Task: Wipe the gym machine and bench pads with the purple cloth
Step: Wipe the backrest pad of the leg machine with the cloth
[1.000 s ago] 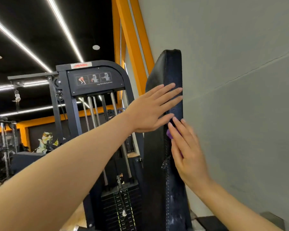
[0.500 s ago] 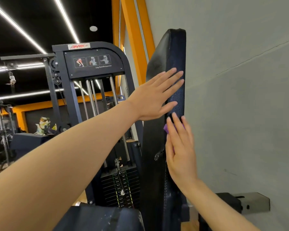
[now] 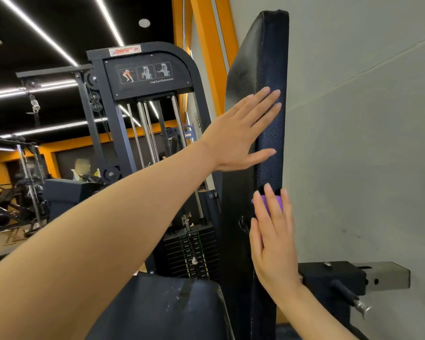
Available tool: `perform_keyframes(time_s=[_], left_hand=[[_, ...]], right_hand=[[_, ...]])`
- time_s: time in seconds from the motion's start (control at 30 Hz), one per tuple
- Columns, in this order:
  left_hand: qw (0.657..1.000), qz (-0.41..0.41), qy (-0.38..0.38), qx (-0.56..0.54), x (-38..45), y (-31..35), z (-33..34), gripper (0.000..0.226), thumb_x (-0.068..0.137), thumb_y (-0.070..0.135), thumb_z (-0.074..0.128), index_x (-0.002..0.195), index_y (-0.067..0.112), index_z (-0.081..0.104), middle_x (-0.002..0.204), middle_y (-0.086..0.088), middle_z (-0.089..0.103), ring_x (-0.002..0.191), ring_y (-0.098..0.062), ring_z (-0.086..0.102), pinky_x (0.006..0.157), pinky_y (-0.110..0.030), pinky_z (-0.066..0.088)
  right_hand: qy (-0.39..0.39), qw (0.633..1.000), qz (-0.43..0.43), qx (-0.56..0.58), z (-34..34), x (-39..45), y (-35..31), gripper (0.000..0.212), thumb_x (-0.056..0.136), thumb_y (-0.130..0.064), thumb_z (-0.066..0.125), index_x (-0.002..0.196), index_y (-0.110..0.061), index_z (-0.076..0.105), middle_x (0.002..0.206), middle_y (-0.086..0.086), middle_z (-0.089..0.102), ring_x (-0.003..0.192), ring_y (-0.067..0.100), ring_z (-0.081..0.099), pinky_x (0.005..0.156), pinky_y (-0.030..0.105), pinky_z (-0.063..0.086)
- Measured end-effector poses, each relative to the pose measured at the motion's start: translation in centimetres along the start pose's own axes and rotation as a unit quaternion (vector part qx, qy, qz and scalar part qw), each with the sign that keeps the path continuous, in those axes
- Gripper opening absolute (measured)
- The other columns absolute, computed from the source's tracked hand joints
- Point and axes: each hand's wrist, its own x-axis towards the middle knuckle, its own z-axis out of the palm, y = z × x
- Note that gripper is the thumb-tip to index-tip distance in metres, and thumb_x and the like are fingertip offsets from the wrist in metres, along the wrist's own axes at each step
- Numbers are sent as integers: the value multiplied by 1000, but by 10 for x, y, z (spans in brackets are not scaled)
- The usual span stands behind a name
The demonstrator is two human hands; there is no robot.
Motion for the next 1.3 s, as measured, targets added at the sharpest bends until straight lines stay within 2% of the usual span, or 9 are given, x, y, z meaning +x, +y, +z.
perform_keyframes(time_s=[0.1,0.17,0.37,0.5,0.63,0.8,0.93,1.13,1.3], left_hand=[[1000,-8,7,-3,0,5,2,84,98,60,29,157,1,16,165,-18,12,154,-31,7,125,-38,2],[1000,-20,14,-15,-1,12,4,87,97,61,31,157,-1,16,165,-20,12,154,-32,7,125,-38,2],[999,-21,31,-27,-11,25,15,86,99,60,34,156,-2,19,164,-21,14,153,-33,9,126,-40,5],[999,-17,37,-25,-11,24,16,85,99,59,35,156,-2,20,164,-21,15,153,-33,10,126,-40,6],[999,-21,36,-29,-11,26,15,85,99,59,34,156,-2,19,164,-20,15,153,-33,10,125,-40,5],[998,-33,44,-31,-13,32,16,82,100,56,35,156,-2,20,164,-20,16,153,-33,10,125,-38,4],[998,-23,41,-30,-14,29,16,82,100,57,33,156,-2,20,164,-19,16,153,-32,11,125,-39,5],[999,-20,31,-25,-15,29,14,84,99,59,30,156,-1,18,165,-19,15,153,-32,10,125,-39,5],[999,-22,37,-32,-16,31,17,83,99,57,30,156,-2,19,164,-20,15,153,-33,10,125,-40,6]], right_hand=[[-57,997,-28,-47,2,-76,-1,48,107,-36,18,153,-22,23,165,-8,8,152,22,3,91,52,55],[-76,995,-43,-49,-1,-98,2,47,108,-35,16,152,-23,23,165,-9,5,152,20,3,79,50,59],[-11,1000,-16,12,-2,-4,0,49,100,-15,41,149,-15,36,162,3,22,151,28,14,112,59,33],[-8,1000,-24,-15,0,-19,3,50,102,-19,40,151,-17,31,162,1,22,151,28,13,108,58,39],[-66,992,-91,-65,-5,-91,9,48,107,-30,21,156,-24,21,164,-5,15,152,22,5,97,52,52],[-36,986,-146,-72,-11,-42,10,49,94,-14,46,143,-15,42,153,6,36,149,22,21,122,45,19],[3,989,-145,-38,-8,-1,14,47,94,-11,49,141,-14,47,151,8,42,145,29,32,120,48,22],[-51,980,-188,-33,-13,-70,35,43,103,-19,40,146,-16,38,160,-3,27,148,27,24,119,47,26],[-42,969,-239,-43,-16,-34,35,38,102,-21,45,140,-16,47,151,7,39,144,26,33,118,47,27]])
